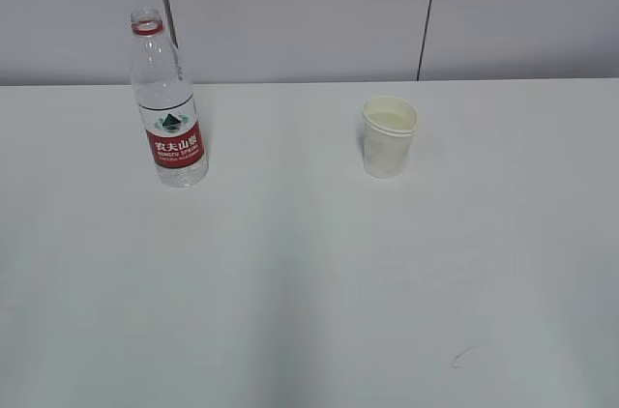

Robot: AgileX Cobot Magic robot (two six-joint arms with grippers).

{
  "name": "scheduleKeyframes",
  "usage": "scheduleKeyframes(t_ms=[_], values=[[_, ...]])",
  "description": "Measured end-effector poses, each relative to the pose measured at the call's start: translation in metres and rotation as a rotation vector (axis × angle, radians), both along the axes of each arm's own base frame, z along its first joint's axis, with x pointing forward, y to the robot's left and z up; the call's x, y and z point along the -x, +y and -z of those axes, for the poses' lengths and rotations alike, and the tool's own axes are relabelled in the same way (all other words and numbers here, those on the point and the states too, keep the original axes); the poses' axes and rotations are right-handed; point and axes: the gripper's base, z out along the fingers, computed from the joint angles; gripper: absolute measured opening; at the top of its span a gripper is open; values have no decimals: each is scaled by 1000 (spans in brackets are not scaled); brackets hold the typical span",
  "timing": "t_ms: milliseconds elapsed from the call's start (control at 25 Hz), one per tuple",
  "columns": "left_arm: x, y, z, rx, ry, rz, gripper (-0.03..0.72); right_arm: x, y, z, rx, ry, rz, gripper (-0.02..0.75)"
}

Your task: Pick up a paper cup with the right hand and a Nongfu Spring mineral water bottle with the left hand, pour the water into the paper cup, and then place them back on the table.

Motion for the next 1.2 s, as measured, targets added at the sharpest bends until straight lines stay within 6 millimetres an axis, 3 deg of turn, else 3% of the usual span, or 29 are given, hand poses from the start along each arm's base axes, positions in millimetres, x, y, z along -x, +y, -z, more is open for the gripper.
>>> scheduleKeyframes(t_ms=[200,760,1200], values=[[0,-1,0,0,0,-95,510,0,0,0,2,0,2,588],[0,0,0,-11,-1,-116,508,0,0,0,4,0,3,588],[0,0,0,-12,-2,-117,465,0,0,0,4,-1,2,587]])
